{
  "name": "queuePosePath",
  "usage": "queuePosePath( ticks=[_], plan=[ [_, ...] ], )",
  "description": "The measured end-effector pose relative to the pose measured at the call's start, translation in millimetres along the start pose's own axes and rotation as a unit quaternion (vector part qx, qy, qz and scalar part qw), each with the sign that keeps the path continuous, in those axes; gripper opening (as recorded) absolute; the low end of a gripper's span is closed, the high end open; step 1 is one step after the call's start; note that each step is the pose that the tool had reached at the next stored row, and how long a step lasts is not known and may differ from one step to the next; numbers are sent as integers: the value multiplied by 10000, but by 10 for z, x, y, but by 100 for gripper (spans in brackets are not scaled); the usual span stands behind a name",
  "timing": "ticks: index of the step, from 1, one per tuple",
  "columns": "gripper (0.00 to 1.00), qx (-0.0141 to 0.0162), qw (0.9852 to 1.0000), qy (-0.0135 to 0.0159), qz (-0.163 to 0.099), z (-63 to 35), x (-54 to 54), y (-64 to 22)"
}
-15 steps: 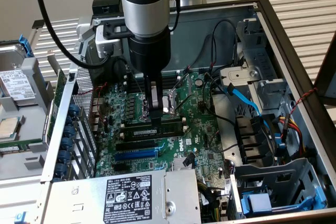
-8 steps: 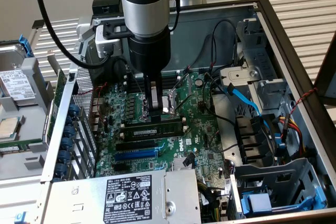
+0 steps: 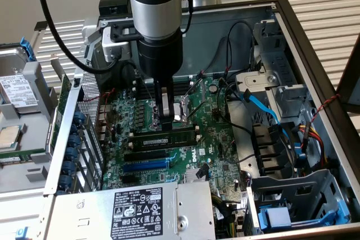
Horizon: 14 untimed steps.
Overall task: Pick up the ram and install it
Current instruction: 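Press down the ram until it locks into place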
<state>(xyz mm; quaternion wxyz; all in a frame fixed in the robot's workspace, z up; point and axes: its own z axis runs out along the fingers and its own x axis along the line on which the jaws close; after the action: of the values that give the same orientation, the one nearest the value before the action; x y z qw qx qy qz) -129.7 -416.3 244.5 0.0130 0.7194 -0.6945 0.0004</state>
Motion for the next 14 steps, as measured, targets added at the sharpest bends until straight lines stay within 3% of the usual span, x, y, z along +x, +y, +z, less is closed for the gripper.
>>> queuePosePath(
  ticks=[10, 14],
  plan=[
    [11, -5, 9994, -25, 347, 16, -1, 2],
    [11, -5, 9993, -25, 361, 26, -1, 3]
  ],
)
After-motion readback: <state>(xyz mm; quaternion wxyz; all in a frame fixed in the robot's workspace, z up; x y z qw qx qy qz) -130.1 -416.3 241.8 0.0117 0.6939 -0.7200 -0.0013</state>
